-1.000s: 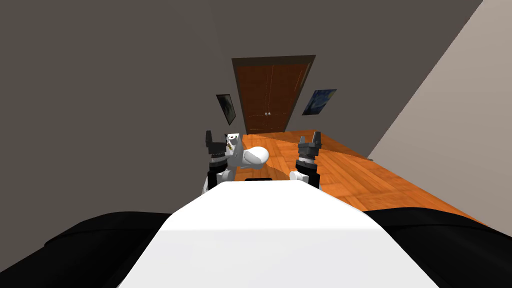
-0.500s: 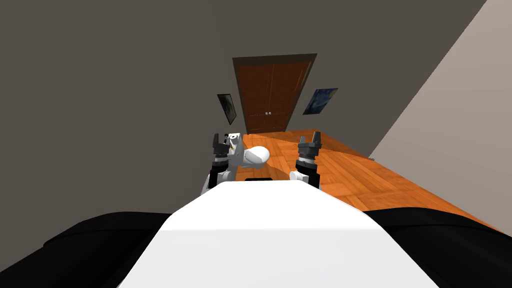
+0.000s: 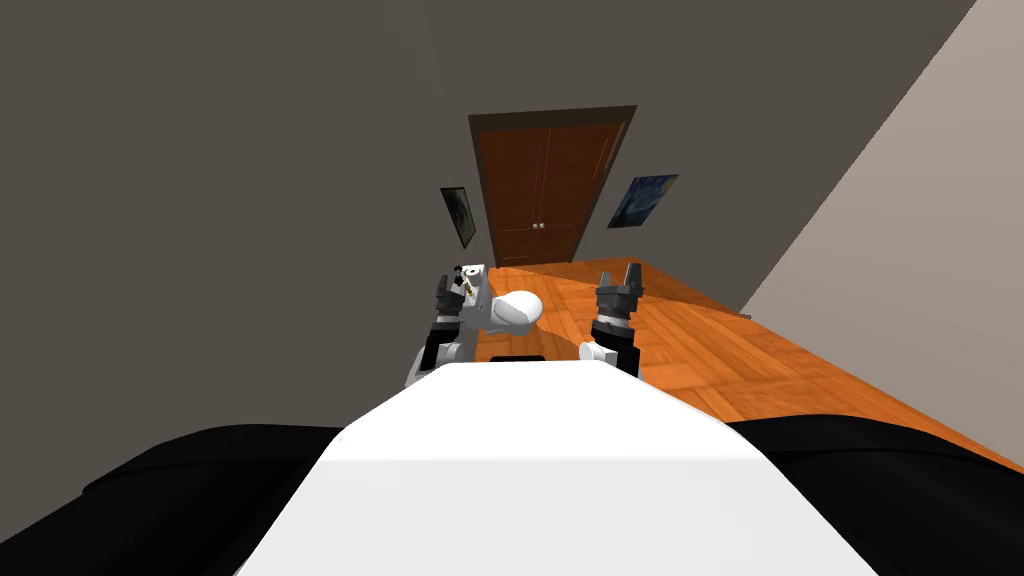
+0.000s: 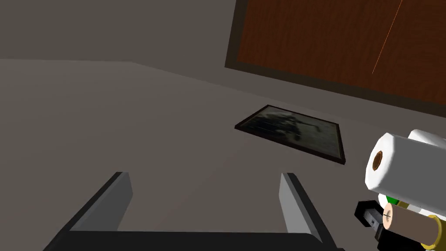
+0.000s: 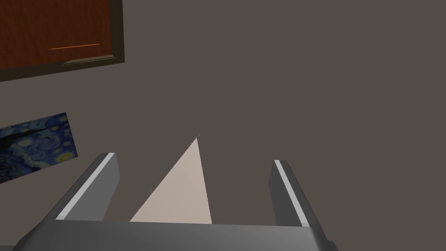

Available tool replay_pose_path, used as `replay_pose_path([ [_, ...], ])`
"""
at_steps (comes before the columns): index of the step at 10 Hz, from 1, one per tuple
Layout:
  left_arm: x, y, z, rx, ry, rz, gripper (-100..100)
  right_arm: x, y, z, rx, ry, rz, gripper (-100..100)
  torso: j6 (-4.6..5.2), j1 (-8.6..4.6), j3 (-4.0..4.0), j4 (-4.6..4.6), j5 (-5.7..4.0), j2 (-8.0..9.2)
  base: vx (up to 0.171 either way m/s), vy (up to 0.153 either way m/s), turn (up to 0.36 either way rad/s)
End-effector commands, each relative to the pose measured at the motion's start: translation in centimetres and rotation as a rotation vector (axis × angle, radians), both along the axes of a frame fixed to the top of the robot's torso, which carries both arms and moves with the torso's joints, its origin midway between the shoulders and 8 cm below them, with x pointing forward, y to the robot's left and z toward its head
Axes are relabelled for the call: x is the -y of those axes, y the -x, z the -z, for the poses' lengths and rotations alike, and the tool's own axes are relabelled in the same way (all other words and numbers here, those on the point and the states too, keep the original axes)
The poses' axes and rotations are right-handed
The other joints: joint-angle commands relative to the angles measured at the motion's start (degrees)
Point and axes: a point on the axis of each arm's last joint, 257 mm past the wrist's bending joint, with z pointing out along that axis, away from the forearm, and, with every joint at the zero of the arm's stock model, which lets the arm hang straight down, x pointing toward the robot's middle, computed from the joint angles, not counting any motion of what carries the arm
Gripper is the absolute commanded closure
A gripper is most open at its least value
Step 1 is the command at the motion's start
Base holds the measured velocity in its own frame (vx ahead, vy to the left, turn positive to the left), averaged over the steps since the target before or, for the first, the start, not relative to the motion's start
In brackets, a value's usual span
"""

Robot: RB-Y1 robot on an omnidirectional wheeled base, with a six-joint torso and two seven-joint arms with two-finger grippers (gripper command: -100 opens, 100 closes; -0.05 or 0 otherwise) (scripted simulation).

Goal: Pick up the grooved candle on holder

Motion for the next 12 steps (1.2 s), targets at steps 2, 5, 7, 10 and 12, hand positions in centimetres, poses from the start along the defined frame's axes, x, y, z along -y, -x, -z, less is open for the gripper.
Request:
replay_pose_path([
  [2, -0.2, -1.5, 3.8, -0.108, 0.053, 0.013, -100, 0.0, 0.0, 0.0, 0.000, 0.000, 0.000, 0, 0.00, -0.02, -0.04, -0.01, -0.01, -0.07, -0.045, 0.094, 0.003],
  [5, -0.7, -2.6, 8.1, -0.226, 0.121, 0.023, -100, 0.0, 0.0, 0.0, 0.000, 0.000, 0.000, 0, 0.01, -0.07, 0.00, 0.00, -0.02, -0.01, -0.063, 0.086, 0.003],
  [7, -0.8, -3.1, 10.8, -0.300, 0.173, 0.028, -100, 0.0, 0.0, 0.0, 0.000, 0.000, 0.000, 0, -0.01, -0.17, -0.04, -0.01, -0.04, -0.08, -0.020, 0.059, 0.025],
  [10, -0.8, -3.6, 14.4, -0.398, 0.258, 0.034, -100, 0.0, 0.0, 0.0, 0.000, 0.000, 0.000, 0, 0.00, -0.17, -0.12, -0.04, -0.04, -0.21, -0.006, 0.067, 0.015],
  [12, -0.6, -3.8, 16.4, -0.454, 0.315, 0.040, -100, 0.0, 0.0, 0.0, 0.000, 0.000, 0.000, 0, 0.00, -0.16, -0.14, -0.05, -0.04, -0.26, 0.017, 0.065, 0.020],
])
